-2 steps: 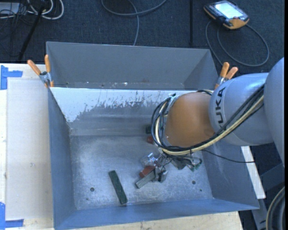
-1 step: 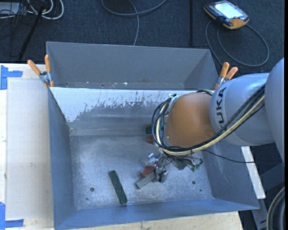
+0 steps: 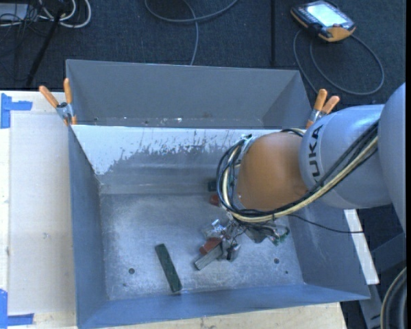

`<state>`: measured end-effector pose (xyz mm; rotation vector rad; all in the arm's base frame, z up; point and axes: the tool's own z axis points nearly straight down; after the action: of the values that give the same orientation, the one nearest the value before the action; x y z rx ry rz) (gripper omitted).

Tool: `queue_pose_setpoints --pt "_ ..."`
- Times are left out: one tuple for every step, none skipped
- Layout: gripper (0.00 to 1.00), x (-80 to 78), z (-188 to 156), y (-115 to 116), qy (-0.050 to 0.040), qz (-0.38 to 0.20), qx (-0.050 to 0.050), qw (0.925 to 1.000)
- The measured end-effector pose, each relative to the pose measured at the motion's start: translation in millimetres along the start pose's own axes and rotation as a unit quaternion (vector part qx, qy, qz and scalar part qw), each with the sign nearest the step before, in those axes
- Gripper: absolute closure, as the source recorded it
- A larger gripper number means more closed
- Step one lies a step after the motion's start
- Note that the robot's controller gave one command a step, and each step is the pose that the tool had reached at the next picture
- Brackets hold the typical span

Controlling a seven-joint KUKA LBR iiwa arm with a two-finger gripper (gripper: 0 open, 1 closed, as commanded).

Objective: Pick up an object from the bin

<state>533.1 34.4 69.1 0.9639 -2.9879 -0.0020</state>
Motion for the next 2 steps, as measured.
queue_pose_setpoints --pt "1.0 0.2 -3.1 0.4 0.0002 0.0 0.0 1.0" --pt "1.0 0.2 -8.5 0.6 0.0001 0.0 0.0 1.0"
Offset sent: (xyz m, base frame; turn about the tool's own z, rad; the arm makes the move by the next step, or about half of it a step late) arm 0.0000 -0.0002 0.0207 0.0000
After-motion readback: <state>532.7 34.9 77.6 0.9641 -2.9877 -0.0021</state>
